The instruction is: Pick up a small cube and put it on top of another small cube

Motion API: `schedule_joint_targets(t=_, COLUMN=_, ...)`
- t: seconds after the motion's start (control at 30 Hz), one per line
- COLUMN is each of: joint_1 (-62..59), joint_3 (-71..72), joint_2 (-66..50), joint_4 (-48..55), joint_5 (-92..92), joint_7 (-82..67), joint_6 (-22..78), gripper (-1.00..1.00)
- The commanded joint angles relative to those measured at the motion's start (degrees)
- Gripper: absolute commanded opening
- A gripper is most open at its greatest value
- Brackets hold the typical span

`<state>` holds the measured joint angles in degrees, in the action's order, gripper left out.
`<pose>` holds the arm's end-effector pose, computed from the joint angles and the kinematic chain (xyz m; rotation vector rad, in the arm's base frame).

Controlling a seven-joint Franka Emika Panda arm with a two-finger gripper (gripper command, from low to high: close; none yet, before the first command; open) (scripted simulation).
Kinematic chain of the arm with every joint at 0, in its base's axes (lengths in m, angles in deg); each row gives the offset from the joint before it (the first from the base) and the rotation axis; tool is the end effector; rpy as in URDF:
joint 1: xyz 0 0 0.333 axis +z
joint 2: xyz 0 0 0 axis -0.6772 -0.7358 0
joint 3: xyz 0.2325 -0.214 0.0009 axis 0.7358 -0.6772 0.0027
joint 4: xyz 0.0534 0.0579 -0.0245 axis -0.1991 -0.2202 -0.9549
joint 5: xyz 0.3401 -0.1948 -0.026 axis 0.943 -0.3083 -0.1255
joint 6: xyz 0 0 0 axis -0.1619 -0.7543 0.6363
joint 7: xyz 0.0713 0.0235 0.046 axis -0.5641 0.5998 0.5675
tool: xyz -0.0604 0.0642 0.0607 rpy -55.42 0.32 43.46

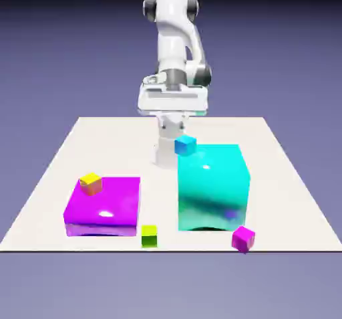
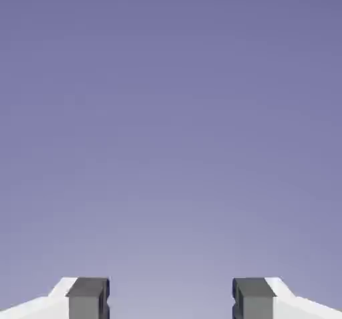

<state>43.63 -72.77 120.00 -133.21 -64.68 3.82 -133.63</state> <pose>0.4015 0.0052 0.4544 -2.4890 0.9986 -0.9726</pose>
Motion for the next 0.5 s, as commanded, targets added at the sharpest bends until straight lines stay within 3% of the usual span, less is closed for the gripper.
schedule_joint_targets(t=0.0, joint_1=0.3, joint_3=0.0, joint_2=-2.1, joint_4=1.9, joint_5=1.0, joint_7=0.9, joint_6=2.0, gripper=0.00)
schedule_joint_targets(t=0.47, joint_1=3.9, joint_3=-0.5, joint_2=-31.1, joint_4=28.0, joint_5=14.4, joint_7=14.2, joint_6=29.7, gripper=0.00)
